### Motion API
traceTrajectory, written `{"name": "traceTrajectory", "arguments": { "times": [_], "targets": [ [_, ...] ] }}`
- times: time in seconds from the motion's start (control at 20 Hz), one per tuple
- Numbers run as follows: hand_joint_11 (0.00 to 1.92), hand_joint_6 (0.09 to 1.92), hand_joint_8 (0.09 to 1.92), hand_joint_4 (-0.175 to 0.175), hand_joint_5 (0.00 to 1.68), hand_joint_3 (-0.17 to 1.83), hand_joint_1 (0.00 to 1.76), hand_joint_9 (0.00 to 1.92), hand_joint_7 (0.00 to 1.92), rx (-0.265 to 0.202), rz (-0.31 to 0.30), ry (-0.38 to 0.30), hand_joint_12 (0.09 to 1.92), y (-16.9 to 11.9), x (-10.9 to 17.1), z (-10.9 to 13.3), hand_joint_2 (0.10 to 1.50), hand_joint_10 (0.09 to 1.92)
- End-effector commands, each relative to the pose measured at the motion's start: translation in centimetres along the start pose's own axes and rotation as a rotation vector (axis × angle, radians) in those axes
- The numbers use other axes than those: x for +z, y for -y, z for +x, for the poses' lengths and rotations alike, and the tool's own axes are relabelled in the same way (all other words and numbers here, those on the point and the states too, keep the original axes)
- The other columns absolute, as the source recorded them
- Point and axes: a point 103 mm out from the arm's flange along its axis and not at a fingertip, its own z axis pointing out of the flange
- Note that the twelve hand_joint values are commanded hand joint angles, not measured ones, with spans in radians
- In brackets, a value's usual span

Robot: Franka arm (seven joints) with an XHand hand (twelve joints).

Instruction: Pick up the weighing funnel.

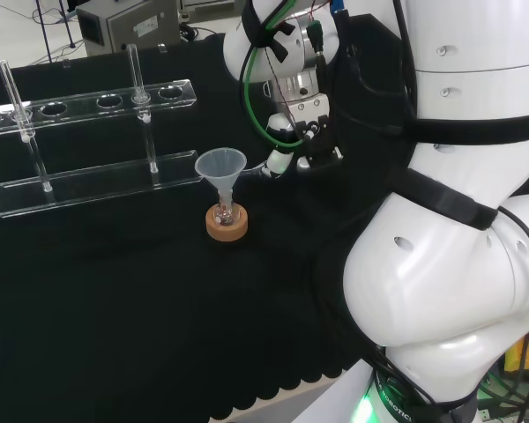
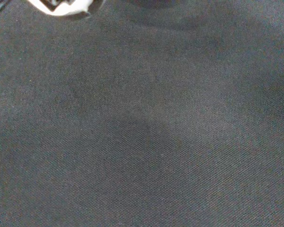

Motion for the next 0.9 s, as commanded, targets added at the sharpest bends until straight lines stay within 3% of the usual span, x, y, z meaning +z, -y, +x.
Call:
{"name": "traceTrajectory", "arguments": {
  "times": [0.05, 0.45, 0.55, 0.9],
  "targets": [
    [0.41, 0.12, 0.68, -0.058, 0.58, 0.66, 0.83, 0.73, 0.47, -0.012, -0.005, -0.002, 1.31, -0.2, 0.3, -0.3, 0.61, 0.56],
    [0.41, 0.12, 0.68, -0.063, 0.56, 0.66, 0.84, 0.73, 0.46, -0.028, -0.004, 0.003, 1.31, -1.1, 1.1, -1.4, 0.61, 0.56],
    [0.41, 0.12, 0.68, -0.063, 0.56, 0.66, 0.84, 0.72, 0.46, -0.02, -0.01, 0.015, 1.31, -0.9, 1.0, -0.6, 0.61, 0.56],
    [0.41, 0.12, 0.68, -0.064, 0.56, 0.66, 0.84, 0.73, 0.46, -0.042, -0.01, 0.004, 1.3, -1.5, 1.2, -0.8, 0.61, 0.56]
  ]
}}
